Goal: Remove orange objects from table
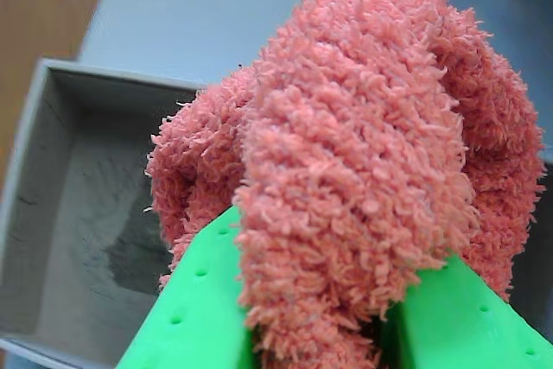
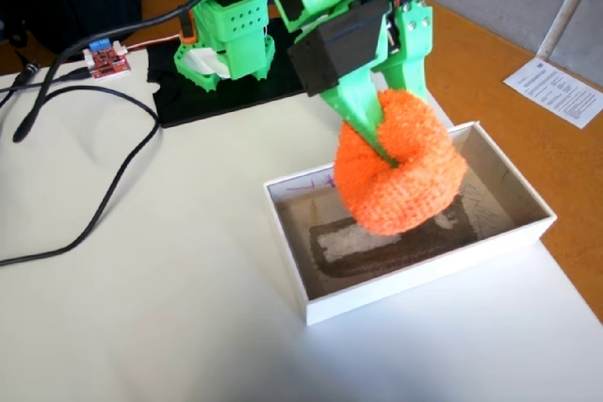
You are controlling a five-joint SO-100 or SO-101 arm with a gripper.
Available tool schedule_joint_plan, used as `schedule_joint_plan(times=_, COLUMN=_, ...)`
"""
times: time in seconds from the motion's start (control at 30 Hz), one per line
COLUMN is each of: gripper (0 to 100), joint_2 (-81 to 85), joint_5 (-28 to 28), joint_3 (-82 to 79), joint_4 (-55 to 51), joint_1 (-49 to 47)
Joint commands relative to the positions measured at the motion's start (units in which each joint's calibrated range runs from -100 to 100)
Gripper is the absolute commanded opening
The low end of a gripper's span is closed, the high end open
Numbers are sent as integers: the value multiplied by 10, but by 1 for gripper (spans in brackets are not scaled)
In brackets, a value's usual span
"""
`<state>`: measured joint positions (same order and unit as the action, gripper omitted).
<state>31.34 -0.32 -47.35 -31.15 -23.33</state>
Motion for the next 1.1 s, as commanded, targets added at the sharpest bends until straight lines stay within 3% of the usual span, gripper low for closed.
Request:
schedule_joint_plan(times=0.0, gripper=0, joint_2=29, joint_5=-11, joint_3=42, joint_4=5, joint_1=-32)
schedule_joint_plan(times=0.2, gripper=0, joint_2=-4, joint_5=6, joint_3=36, joint_4=25, joint_1=41)
schedule_joint_plan(times=0.33, gripper=0, joint_2=1, joint_5=-13, joint_3=77, joint_4=1, joint_1=-1)
schedule_joint_plan(times=0.9, gripper=0, joint_2=-10, joint_5=24, joint_3=-5, joint_4=60, joint_1=58)
schedule_joint_plan(times=1.07, gripper=0, joint_2=-12, joint_5=24, joint_3=44, joint_4=70, joint_1=-34)
